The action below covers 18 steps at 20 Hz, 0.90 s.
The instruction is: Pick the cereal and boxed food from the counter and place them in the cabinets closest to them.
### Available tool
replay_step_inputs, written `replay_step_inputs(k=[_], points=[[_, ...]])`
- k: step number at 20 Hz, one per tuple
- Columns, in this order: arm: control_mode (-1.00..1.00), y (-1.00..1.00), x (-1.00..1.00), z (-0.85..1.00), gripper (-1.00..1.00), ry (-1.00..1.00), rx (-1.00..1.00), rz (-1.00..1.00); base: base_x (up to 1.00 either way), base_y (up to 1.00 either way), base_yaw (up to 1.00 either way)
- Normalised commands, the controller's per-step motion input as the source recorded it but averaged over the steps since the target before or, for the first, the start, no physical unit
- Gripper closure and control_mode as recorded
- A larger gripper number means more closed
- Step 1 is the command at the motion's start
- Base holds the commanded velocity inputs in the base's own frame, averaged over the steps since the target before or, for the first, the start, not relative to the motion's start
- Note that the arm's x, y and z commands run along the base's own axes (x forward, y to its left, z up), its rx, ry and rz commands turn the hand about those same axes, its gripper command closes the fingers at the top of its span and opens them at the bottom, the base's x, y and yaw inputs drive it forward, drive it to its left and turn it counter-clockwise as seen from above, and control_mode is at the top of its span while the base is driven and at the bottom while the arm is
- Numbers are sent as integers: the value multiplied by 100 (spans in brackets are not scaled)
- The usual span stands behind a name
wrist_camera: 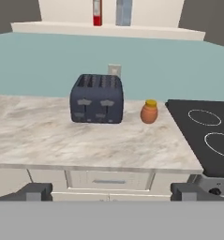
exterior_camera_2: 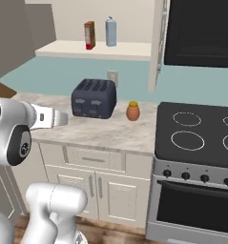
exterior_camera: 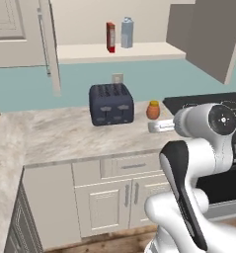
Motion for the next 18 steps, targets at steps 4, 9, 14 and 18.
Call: replay_step_inputs(k=[4,9,14,18], points=[[100,0,0,0,-100,0,0,0,-4,-53,0],[100,0,0,0,-100,0,0,0,-13,-59,0],[100,0,0,0,-100,0,0,0,-14,-59,0],[100,0,0,0,-100,0,0,0,-14,-60,0]])
